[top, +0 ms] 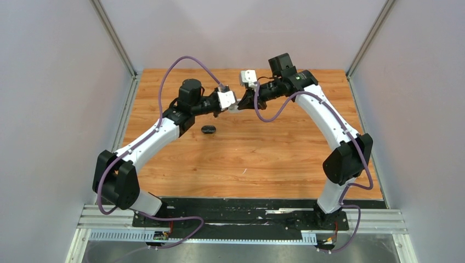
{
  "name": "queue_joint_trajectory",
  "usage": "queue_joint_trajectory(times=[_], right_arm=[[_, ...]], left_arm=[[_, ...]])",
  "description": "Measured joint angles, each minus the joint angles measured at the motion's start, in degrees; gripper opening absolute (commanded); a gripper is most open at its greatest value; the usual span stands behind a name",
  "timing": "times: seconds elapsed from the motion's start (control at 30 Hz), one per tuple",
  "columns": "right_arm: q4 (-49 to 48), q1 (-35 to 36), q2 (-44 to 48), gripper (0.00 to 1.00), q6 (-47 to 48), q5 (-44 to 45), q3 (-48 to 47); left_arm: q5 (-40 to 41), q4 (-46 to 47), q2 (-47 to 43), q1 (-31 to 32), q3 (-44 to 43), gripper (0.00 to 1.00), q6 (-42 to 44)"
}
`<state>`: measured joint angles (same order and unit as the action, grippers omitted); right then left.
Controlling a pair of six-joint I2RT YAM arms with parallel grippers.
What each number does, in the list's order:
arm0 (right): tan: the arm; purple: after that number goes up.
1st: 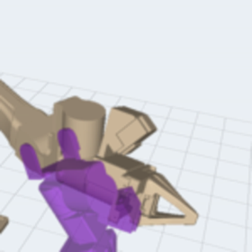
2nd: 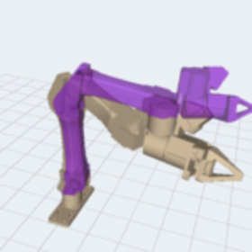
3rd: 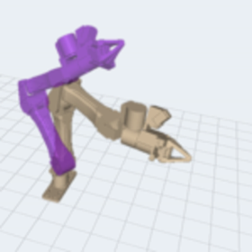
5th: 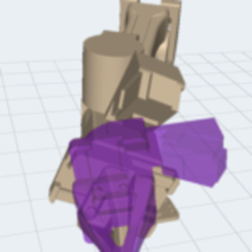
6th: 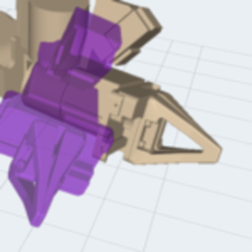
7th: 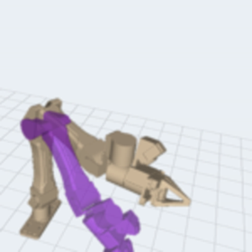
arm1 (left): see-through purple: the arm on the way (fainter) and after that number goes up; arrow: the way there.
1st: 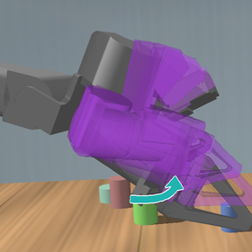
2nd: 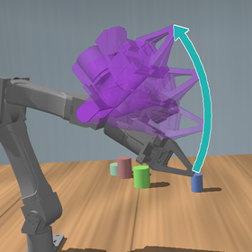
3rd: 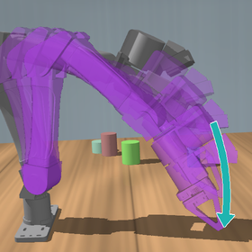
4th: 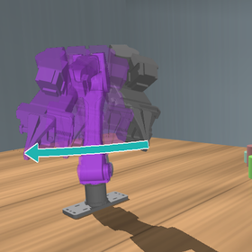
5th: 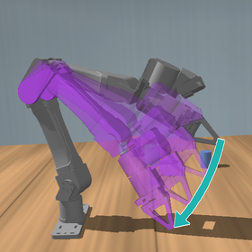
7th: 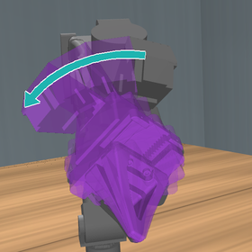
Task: Insert the wireless bluetooth earbuds into the charging case
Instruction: Place the earbud in the charging case.
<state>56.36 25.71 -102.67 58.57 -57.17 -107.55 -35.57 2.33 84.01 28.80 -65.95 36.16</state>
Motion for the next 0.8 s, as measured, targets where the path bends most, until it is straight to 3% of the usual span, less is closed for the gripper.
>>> queue_joint_trajectory(times=[0.4,0.8], right_arm=[[-11.4,2.6,1.7,0.00,0.1,2.3,7.0],[-13.8,4.2,3.2,0.00,3.7,5.6,9.1]], left_arm=[[0.0,0.5,-1.4,0.0,0.0,0.00,-4.7],[-0.2,-0.1,-1.7,0.0,0.0,0.00,-5.4]])
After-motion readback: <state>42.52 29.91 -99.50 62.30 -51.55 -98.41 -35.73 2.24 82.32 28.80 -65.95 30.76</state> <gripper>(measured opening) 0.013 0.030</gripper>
